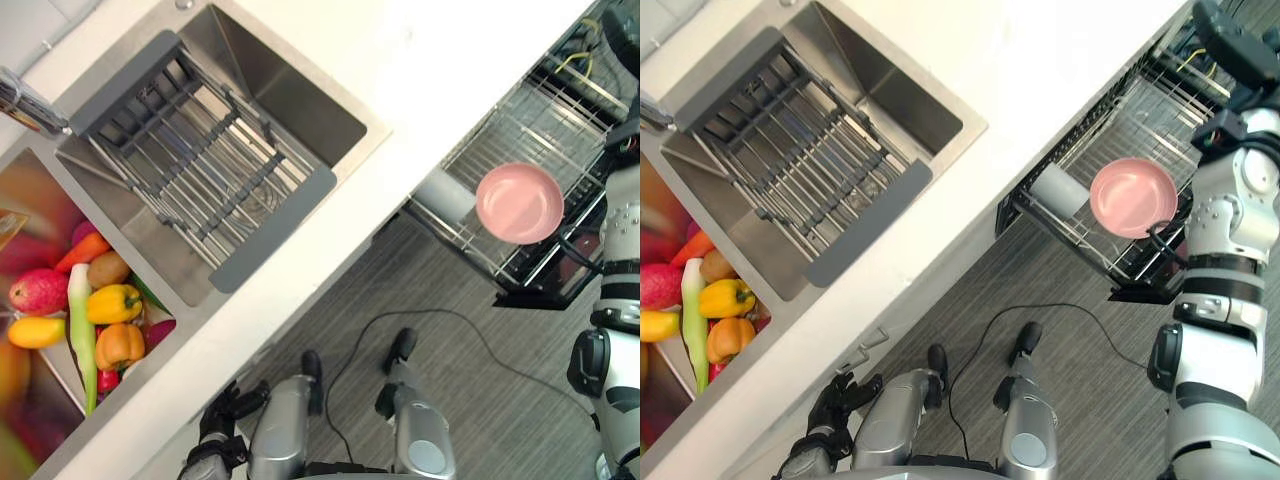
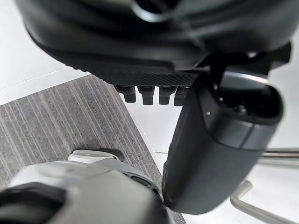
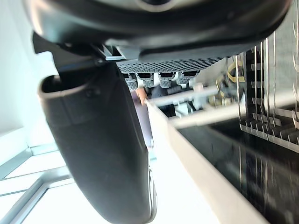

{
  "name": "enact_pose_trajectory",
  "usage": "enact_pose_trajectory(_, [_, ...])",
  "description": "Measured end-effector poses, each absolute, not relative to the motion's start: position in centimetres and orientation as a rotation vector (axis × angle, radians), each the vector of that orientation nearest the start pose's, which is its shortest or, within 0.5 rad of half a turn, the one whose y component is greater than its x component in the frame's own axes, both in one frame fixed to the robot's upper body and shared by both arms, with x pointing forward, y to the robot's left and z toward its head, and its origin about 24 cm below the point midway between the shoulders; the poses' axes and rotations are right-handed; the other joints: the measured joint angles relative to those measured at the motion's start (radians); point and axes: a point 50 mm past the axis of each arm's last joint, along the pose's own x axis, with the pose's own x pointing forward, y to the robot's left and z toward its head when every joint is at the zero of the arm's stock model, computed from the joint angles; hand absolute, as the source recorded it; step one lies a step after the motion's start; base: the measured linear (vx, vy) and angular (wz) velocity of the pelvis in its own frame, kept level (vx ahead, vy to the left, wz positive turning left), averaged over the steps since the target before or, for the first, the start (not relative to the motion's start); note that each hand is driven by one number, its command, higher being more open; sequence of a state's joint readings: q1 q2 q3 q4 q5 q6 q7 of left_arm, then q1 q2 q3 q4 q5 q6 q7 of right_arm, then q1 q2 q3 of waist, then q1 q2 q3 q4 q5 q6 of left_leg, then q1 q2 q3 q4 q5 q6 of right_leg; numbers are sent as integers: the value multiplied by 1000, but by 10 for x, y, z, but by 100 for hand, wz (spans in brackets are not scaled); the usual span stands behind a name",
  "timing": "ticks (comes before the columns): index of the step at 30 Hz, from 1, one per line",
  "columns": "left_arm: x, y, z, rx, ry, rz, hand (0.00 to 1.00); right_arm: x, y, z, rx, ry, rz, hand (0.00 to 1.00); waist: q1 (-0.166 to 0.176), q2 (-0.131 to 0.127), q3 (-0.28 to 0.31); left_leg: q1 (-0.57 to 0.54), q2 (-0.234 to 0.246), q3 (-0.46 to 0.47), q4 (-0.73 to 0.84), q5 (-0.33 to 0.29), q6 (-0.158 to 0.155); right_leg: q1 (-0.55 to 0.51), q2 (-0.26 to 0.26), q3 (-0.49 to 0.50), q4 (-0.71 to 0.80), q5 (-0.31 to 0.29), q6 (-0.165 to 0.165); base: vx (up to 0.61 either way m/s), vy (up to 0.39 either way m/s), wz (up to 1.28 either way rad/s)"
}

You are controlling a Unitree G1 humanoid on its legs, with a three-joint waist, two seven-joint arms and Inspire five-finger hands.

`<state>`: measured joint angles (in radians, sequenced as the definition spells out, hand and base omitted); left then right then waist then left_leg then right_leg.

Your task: Walk over to the sink, pick up the cup, carry it to the dishwasher, place the cup inside the dishwasher, then close the dishwasher door

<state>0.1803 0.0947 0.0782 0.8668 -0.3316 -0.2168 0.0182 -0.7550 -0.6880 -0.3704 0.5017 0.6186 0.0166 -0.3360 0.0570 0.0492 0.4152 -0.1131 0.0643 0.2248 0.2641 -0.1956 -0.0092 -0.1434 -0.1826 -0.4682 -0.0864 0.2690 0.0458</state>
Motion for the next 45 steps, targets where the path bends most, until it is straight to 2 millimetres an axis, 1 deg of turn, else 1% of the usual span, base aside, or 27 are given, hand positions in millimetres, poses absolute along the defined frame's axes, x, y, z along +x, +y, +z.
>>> enact_pose_trajectory(2, [97, 211, -144, -214, 841, 387, 100, 310, -374, 227, 330, -433, -744, 100, -23, -1, -21, 44, -4, -14, -26, 1, 0, 39, -1, -20, 0, 0, 0, 103, 93, 12])
enact_pose_trajectory(3, [86, 212, -147, -202, 876, 394, 100, 301, -385, 211, 348, -400, -795, 100, -28, -7, -49, 65, -8, -13, -44, 2, 1, 51, -4, -28, 0, 0, 0, 86, 98, 4])
enact_pose_trajectory(4, [81, 213, -148, -197, 890, 400, 100, 296, -392, 202, 359, -384, -824, 100, -32, -12, -63, 73, -11, -12, -54, 3, 2, 55, -6, -32, 0, 0, 0, 87, 126, 0])
enact_pose_trajectory(5, [72, 214, -150, -190, 909, 412, 100, 287, -404, 189, 399, -363, -877, 100, -43, -21, -81, 84, -17, -12, -62, 3, 3, 61, -11, -35, -1, 1, 1, 64, 123, -1])
enact_pose_trajectory(6, [67, 216, -150, -185, 923, 421, 100, 279, -415, 176, 456, -351, -928, 100, -50, -27, -95, 86, -25, -11, -69, 5, 5, 60, -14, -34, 0, 5, 3, 30, 103, -1])
enact_pose_trajectory(7, [65, 217, -151, -182, 929, 421, 100, 276, -421, 169, 486, -341, -956, 100, -51, -30, -100, 84, -29, -10, -72, 6, 7, 56, -17, -34, 0, 6, 2, -7, 91, -1])
enact_pose_trajectory(9, [65, 218, -150, -176, 923, 418, 100, 260, -441, 151, 608, -319, -1061, 100, -51, -35, -103, 55, -47, -8, -79, 16, 21, 24, -35, -33, 0, 6, 1, -41, 82, 1])
enact_pose_trajectory(11, [70, 218, -149, -175, 908, 414, 100, 257, -445, 144, 679, -321, -1091, 100, -51, -35, -102, 6, -61, 5, -74, 25, 25, -26, -49, -30, 1, 9, 0, -63, 70, -5])
enact_pose_trajectory(13, [83, 218, -146, -170, 873, 398, 100, 254, -446, 132, 777, -303, -1116, 100, -51, -30, -83, -61, -67, 10, -45, 30, 28, -81, -58, -27, 1, 12, 1, -72, 45, -1])
enact_pose_trajectory(14, [87, 218, -145, -170, 862, 394, 100, 254, -447, 130, 798, -300, -1119, 100, -51, -28, -72, -71, -68, 10, -39, 31, 27, -88, -59, -25, 1, 12, 1, -71, 19, 2])
enact_pose_trajectory(15, [92, 217, -143, -164, 845, 383, 100, 254, -447, 127, 834, -297, -1122, 0, -49, -24, -51, -97, -68, 11, -25, 31, 27, -107, -61, -21, 1, 14, 2, -93, 13, 0])
enact_pose_trajectory(18, [101, 217, -140, -162, 812, 380, 100, 255, -447, 127, 918, -316, -1123, 0, -53, -13, -25, -145, -66, 20, -6, 30, 26, -151, -61, 1, 2, 30, 1, -102, 29, -7])
enact_pose_trajectory(19, [106, 216, -138, -160, 795, 369, 100, 254, -451, 129, 963, -329, -1131, 0, -55, -1, -3, -164, -66, 28, 4, 25, 25, -171, -62, 19, 2, 43, 3, -93, 75, -12])
enact_pose_trajectory(21, [111, 213, -137, -155, 788, 348, 100, 251, -456, 133, 980, -340, -1143, 0, -60, 19, 7, -186, -65, 33, 12, 24, 29, -193, -62, 35, 2, 62, 5, -94, 116, -9])
enact_pose_trajectory(22, [114, 210, -137, -154, 785, 331, 100, 248, -461, 138, 984, -354, -1153, 0, -72, 43, 19, -207, -66, 36, 19, 28, 30, -213, -64, 54, 2, 75, 9, -48, 112, -6])
enact_pose_trajectory(24, [116, 208, -136, -151, 785, 312, 100, 246, -465, 140, 979, -353, -1164, 0, -74, 57, 23, -222, -68, 45, 26, 33, 38, -232, -66, 67, 2, 77, 9, -31, 84, -9])
enact_pose_trajectory(26, [124, 205, -134, -151, 772, 289, 100, 244, -468, 147, 968, -370, -1164, 0, -76, 81, 35, -238, -69, 51, 33, 32, 39, -247, -68, 81, 2, 77, 9, -23, 54, -6])
enact_pose_trajectory(27, [128, 201, -133, -152, 765, 269, 100, 244, -470, 153, 963, -385, -1155, 0, -78, 99, 45, -246, -69, 52, 40, 32, 39, -254, -69, 84, 2, 77, 9, -25, 36, -3])
enact_pose_trajectory(28, [130, 199, -132, -154, 759, 260, 100, 246, -469, 156, 959, -389, -1147, 0, -78, 106, 48, -250, -69, 54, 43, 32, 39, -259, -69, 86, 2, 77, 9, -36, 45, -3])
enact_pose_trajectory(30, [136, 192, -130, -164, 740, 227, 100, 252, -466, 162, 953, -395, -1106, 0, -77, 138, 62, -262, -68, 56, 59, 31, 40, -264, -70, 94, 2, 77, 9, -39, 27, -1])
enact_pose_trajectory(33, [142, 183, -128, -175, 724, 190, 100, 263, -459, 164, 904, -353, -1036, 0, -70, 166, 66, -271, -69, 56, 75, 25, 45, -264, -74, 105, 1, 76, 10, -58, 44, 2])
enact_pose_trajectory(36, [146, 176, -125, -198, 702, 162, 100, 274, -450, 169, 834, -328, -944, 0, -67, 178, 68, -279, -73, 46, 87, 22, 46, -262, -79, 105, 1, 69, 16, -60, 62, 8])
enact_pose_trajectory(37, [147, 174, -124, -210, 694, 158, 100, 279, -445, 169, 816, -316, -902, 0, -67, 188, 61, -279, -74, 41, 88, 23, 45, -259, -79, 103, 1, 67, 17, -37, 54, 8])
enact_pose_trajectory(39, [150, 168, -122, -214, 672, 124, 100, 291, -432, 169, 726, -259, -809, 0, -68, 189, 60, -275, -75, 21, 90, 37, 37, -242, -81, 82, 1, 54, 19, -30, 54, 19])
enact_pose_trajectory(42, [151, 164, -121, -222, 658, 99, 100, 299, -425, 166, 705, -218, -791, 0, -66, 191, 59, -261, -77, -6, 85, 46, 38, -213, -83, 53, 1, 51, 13, 4, 57, 28])
enact_pose_trajectory(43, [150, 163, -122, -226, 656, 90, 100, 301, -423, 167, 629, -178, -787, 0, -69, 192, 58, -245, -84, -22, 66, 59, 39, -195, -88, 30, 1, 48, 10, 16, 57, 26])
enact_pose_trajectory(45, [150, 162, -122, -231, 654, 85, 100, 303, -422, 168, 588, -159, -787, 0, -69, 193, 58, -230, -91, -32, 45, 72, 38, -183, -93, 17, 1, 44, 10, 19, 43, 26])
